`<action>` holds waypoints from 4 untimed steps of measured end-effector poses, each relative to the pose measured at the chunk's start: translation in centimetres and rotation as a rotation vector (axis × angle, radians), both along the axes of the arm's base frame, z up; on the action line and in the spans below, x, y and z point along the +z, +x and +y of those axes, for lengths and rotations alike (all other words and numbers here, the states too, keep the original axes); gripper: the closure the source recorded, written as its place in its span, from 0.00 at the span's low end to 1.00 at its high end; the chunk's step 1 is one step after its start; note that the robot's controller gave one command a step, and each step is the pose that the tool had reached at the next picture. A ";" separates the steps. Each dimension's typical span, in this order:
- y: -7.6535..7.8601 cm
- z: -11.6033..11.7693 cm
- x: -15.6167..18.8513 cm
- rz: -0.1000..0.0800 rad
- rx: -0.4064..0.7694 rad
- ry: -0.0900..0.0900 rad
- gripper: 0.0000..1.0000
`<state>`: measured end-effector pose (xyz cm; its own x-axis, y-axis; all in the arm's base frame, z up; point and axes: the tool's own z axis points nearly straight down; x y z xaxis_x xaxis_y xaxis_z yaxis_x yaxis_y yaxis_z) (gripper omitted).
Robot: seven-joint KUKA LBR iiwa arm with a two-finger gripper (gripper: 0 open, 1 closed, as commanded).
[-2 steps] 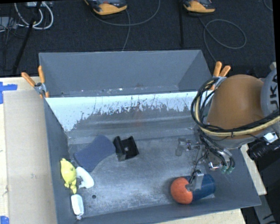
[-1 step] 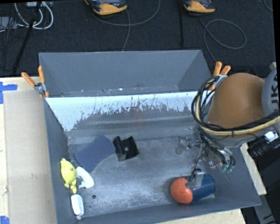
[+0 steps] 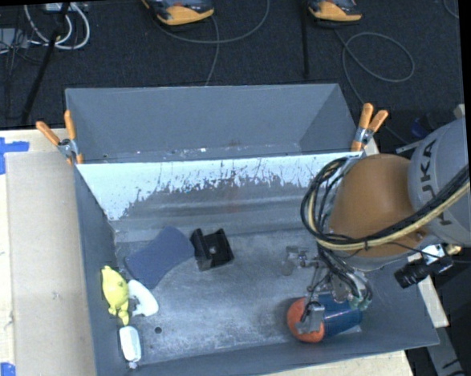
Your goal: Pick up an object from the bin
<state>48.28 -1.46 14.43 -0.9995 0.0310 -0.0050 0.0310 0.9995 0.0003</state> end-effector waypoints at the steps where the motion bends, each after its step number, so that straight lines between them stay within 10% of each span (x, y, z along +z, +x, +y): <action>1: -0.5 -4.0 -6.0 0.003 0.044 0.002 0.00; 2: -0.5 -6.2 -7.2 0.000 0.054 0.000 1.00; 4: 0.0 -6.3 -2.8 0.013 0.086 0.002 1.00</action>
Offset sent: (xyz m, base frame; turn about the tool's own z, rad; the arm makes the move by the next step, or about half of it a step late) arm -0.0052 -0.0427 -0.0743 -0.1737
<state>48.24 -7.75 11.58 -0.9985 -0.0548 0.0084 -0.0548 0.9985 0.0023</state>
